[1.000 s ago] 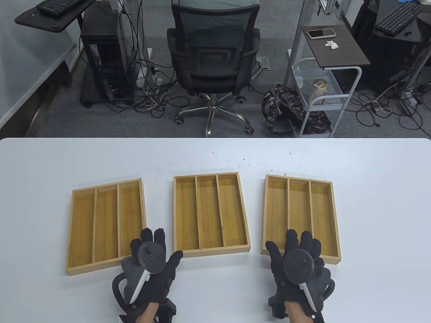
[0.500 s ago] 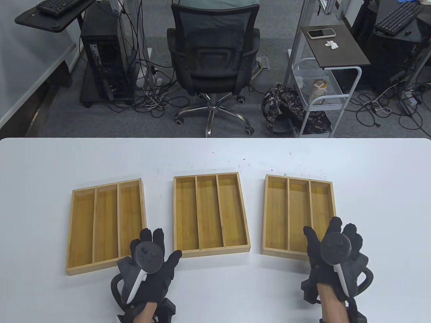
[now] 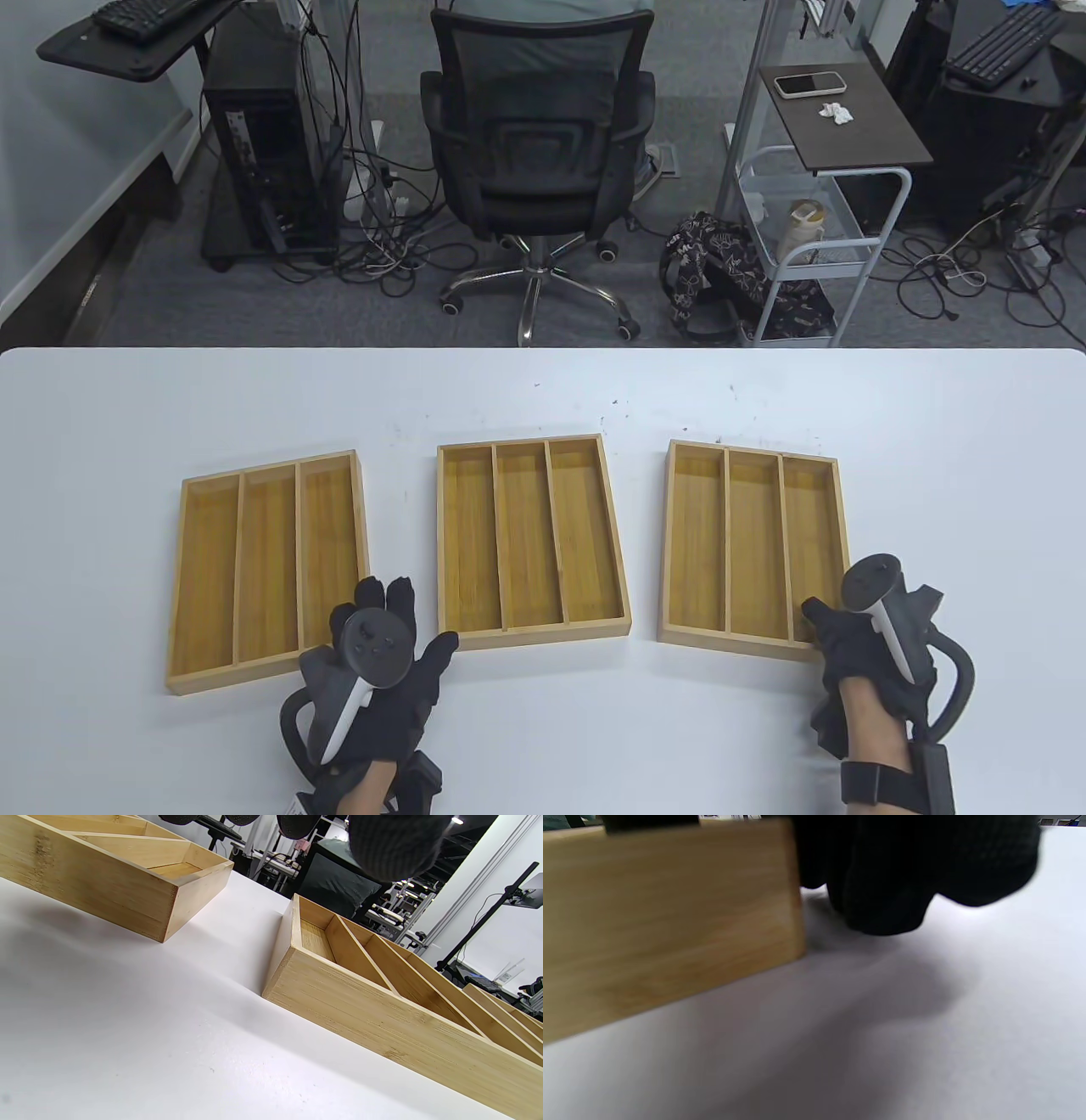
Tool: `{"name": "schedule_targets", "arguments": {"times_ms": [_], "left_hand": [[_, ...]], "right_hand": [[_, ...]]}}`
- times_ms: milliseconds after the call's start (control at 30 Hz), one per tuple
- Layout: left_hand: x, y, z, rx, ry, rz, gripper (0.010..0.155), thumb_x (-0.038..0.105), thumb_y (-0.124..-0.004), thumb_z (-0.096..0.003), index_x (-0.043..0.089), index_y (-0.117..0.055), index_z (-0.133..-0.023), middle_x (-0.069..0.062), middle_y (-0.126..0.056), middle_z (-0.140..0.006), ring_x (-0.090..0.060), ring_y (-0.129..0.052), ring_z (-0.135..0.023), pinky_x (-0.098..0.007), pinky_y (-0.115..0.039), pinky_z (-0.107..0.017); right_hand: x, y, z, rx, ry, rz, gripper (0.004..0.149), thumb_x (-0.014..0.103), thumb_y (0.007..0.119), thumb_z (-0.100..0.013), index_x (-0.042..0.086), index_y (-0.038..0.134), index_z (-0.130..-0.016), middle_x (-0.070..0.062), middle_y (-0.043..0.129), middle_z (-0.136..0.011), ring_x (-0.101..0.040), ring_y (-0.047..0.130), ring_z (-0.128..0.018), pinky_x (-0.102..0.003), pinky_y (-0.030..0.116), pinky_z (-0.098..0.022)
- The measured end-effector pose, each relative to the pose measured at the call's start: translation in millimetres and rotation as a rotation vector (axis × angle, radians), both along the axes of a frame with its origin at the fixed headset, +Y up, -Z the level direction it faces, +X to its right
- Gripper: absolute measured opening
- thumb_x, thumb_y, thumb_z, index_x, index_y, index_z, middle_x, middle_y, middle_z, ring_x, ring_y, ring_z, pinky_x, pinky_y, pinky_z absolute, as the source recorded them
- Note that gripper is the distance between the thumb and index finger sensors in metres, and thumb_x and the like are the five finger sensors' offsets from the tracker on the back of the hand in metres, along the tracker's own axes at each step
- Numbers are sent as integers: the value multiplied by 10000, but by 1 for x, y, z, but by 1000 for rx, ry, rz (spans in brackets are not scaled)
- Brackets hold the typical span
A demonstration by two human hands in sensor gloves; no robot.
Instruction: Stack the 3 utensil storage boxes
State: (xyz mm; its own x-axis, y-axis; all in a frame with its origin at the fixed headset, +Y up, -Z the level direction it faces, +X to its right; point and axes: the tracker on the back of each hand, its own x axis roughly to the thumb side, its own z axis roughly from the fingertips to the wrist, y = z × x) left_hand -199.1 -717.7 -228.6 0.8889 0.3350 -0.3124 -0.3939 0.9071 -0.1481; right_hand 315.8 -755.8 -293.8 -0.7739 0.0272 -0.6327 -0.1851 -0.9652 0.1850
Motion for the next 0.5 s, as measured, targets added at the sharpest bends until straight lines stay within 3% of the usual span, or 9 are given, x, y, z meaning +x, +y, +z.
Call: {"name": "schedule_targets", "arguments": {"times_ms": [233,500], "left_hand": [[3,1,1,-1,-13,-1,814,715,-652,-502,446,-299,-1184,59,-230,-1306,-320,-347,-1240,-678,-402,-826],[2,1,2,35,-8,-15,787,715,-653,-502,442,-362,-1181,78,-355,-1304,-249,-430,-1245,-647,-465,-833]], "right_hand": [[10,-7,0,111,10,-129,505,474,805,-516,110,788,-865,-124,916,-614,-178,956,-188,-349,885,-117],[8,-10,3,177,63,-145,428,386,783,-540,53,793,-809,-166,912,-542,-188,941,-123,-355,879,-67]]}}
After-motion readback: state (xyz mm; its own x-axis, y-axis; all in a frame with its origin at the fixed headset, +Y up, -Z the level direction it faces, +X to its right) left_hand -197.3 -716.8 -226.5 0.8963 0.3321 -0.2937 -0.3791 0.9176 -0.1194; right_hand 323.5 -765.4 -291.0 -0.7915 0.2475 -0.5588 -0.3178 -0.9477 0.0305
